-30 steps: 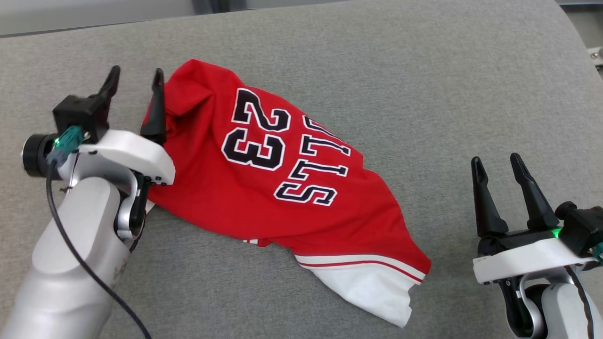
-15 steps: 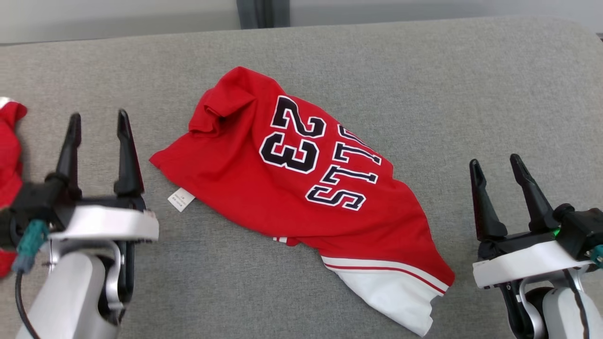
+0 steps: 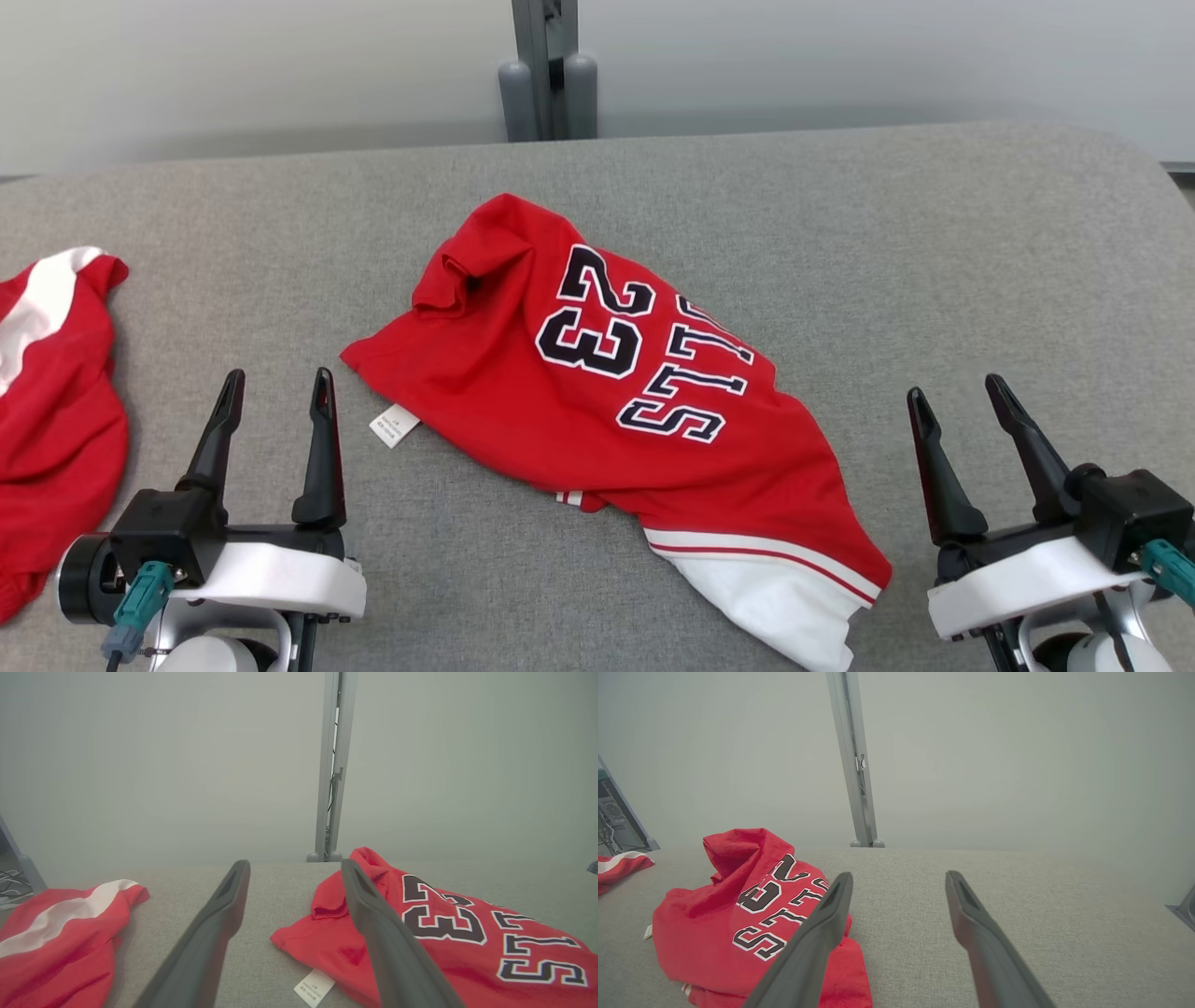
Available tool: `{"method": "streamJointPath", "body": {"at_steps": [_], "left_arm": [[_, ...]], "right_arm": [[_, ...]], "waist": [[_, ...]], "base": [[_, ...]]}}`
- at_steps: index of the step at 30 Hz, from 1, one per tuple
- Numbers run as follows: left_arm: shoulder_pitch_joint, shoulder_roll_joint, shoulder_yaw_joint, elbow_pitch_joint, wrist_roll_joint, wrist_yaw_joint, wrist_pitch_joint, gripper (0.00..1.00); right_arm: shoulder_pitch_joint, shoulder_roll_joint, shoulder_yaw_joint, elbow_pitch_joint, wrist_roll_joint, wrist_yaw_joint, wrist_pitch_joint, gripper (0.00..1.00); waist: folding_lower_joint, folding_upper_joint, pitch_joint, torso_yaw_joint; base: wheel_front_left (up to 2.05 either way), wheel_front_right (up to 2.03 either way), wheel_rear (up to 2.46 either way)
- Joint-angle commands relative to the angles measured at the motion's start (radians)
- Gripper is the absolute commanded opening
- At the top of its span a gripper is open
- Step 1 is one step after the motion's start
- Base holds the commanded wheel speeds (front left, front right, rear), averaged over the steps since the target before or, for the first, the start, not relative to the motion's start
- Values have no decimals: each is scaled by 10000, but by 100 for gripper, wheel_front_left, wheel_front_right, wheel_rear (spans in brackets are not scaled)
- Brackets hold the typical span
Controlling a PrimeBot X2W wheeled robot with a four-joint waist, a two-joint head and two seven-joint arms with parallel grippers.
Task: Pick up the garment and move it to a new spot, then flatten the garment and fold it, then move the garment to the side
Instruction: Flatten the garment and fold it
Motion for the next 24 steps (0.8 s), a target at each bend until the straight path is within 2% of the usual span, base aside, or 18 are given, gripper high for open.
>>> {"method": "streamJointPath", "body": {"at_steps": [1,13,24], "left_arm": [[104,72,-33,13,76,82,70,100],[499,243,-198,-84,-27,333,895,100],[531,309,-164,-291,-128,510,1116,100]], "right_arm": [[198,-55,-9,-67,-125,2,64,100],[1294,-54,-48,-908,31,2,389,100],[1451,-52,83,-1269,185,2,532,100]], "waist": [[0,0,-289,-55],[0,0,-964,-379],[0,0,-1017,-467]], "base": [[0,0,0],[0,0,0],[0,0,0]]}}
